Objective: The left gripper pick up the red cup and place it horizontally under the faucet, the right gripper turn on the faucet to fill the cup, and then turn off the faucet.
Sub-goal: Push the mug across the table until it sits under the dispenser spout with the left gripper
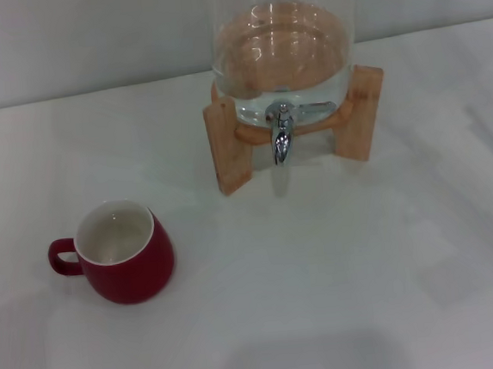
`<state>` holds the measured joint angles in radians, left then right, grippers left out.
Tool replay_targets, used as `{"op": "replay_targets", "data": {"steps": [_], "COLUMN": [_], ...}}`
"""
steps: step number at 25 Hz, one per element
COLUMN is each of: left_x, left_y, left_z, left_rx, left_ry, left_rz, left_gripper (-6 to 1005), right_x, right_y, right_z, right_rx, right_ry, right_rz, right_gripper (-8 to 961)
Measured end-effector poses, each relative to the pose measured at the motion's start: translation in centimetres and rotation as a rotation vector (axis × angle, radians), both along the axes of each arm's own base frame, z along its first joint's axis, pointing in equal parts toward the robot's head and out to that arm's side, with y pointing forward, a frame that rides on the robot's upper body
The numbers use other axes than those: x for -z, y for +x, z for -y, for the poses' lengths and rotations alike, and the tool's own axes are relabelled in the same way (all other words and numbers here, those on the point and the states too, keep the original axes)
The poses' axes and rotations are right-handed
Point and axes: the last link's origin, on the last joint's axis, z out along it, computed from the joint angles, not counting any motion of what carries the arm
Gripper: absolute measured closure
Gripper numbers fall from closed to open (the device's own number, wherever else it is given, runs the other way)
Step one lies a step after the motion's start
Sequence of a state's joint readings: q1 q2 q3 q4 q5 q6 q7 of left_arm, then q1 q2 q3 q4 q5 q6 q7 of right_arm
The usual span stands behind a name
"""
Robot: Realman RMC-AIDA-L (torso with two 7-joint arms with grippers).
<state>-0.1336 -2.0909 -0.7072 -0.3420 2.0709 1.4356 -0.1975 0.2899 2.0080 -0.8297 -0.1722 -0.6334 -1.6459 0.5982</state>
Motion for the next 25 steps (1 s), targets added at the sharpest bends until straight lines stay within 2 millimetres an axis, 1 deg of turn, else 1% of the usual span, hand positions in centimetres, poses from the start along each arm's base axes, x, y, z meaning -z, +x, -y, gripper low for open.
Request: {"op": "replay_targets", "data": {"steps": [14, 19, 25], "left_x": [0.2, 1.0, 2.5], "left_y": [0.1, 0.1, 0.4], "left_z": [-0.1, -0.2, -0.1], "left_rx": [0.011, 0.014, 0.025], "left_ry": [-0.022, -0.077, -0.165], "left_rz": [-0.011, -0.028, -0.054], "left_gripper": [121, 120, 121], "right_x": [0.0, 0.1, 0.2], "right_y": [-0.1, -0.2, -0.4], "right_z": [0.1, 0.1, -0.2], "right_rx": [-0.008, -0.012, -0.023], "right_ry": [0.001, -0.004, -0.010], "right_rz": [-0.001, 0.000, 0.001], "right_gripper": [170, 170, 170]}}
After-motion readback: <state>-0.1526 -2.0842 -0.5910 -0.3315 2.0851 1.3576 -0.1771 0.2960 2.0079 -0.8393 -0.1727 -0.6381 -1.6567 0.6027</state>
